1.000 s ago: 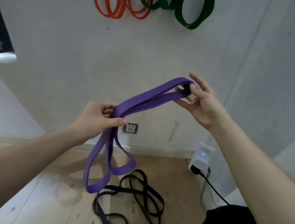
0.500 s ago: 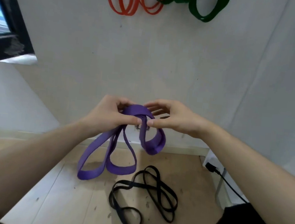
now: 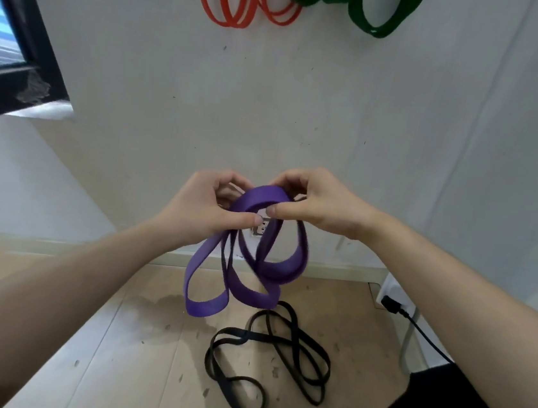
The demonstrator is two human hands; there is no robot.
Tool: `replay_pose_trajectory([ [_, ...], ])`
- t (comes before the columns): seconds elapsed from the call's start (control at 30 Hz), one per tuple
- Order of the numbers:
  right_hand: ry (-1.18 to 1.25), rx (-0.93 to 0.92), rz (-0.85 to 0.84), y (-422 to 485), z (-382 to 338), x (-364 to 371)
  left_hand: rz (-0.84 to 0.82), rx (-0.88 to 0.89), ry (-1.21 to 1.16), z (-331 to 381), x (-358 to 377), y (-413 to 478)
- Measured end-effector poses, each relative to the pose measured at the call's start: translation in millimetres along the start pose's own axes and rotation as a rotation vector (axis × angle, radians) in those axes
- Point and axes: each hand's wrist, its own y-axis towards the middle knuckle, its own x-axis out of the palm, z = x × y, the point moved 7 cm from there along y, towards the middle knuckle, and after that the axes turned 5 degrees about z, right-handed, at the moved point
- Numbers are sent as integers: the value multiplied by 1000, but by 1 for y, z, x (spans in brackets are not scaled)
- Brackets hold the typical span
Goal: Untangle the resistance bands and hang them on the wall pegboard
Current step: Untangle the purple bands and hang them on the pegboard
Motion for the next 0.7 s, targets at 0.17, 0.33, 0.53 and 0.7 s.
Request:
replay_pose_trajectory([
  [0.17,213,-56,165,2,-12,-27,-40,-49,67,-17,25,-7],
  [0.33,495,-53,364,0,-2,-68,-32,-104,-29,-25,29,-7],
  [0.53,519,112,430,-8,45,-84,163,-112,-308,-17,3,4],
  [0.7,464,137,377,-18,55,-72,341,-108,-478,-15,-14,12],
])
